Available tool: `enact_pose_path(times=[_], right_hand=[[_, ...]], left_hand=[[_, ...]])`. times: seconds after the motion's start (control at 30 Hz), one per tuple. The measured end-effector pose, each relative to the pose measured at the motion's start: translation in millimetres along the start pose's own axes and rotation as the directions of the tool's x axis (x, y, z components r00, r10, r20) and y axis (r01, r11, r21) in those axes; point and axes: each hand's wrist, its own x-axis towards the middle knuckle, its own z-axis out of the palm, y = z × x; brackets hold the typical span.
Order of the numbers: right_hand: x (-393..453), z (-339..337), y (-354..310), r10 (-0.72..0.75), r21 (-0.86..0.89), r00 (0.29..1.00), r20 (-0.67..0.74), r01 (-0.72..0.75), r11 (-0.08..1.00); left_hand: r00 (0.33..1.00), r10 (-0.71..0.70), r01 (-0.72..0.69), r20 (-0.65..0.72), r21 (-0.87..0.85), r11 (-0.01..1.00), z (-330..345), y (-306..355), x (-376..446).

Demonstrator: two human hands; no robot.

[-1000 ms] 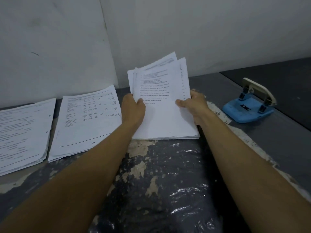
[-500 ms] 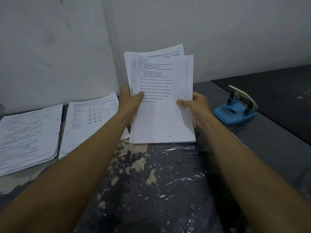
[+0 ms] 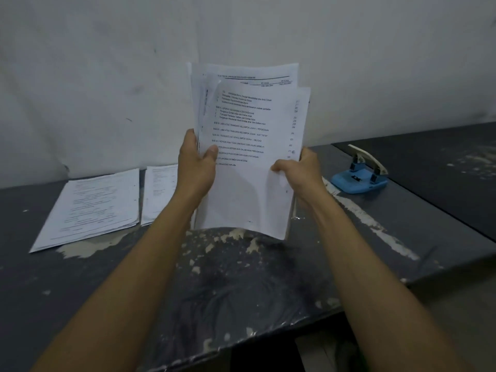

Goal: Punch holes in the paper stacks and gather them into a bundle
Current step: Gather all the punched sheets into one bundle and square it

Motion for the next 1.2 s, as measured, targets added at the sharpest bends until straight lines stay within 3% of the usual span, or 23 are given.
enact_pose_path(times=[0.23, 0.43, 0.6, 0.8, 1.2], right_hand=[[-60, 30, -14, -0.064, 0.064, 0.994, 0.091, 0.058, 0.996], [-88, 44, -13, -0.118, 0.086, 0.984, 0.130, 0.107, 0.991], [-96, 59, -20, -0.066, 0.095, 0.993, 0.095, 0.057, 0.994], [-96, 73, -42, -0.133, 0.093, 0.988, 0.077, 0.126, 0.988], [-91, 73, -42, -0.115, 0.107, 0.990, 0.081, 0.106, 0.989]], left_hand=[[0.994, 0.051, -0.046, -0.092, 0.058, 0.997, -69, 19, -44], [0.996, 0.016, -0.017, -0.090, -0.006, 1.000, -111, 23, -72], [0.997, 0.026, -0.027, -0.078, -0.015, 1.000, -121, 25, -83], [0.987, 0.068, -0.064, -0.148, 0.027, 0.998, -131, 37, -72], [0.990, 0.056, -0.071, -0.131, -0.118, 0.990, -132, 41, -68]])
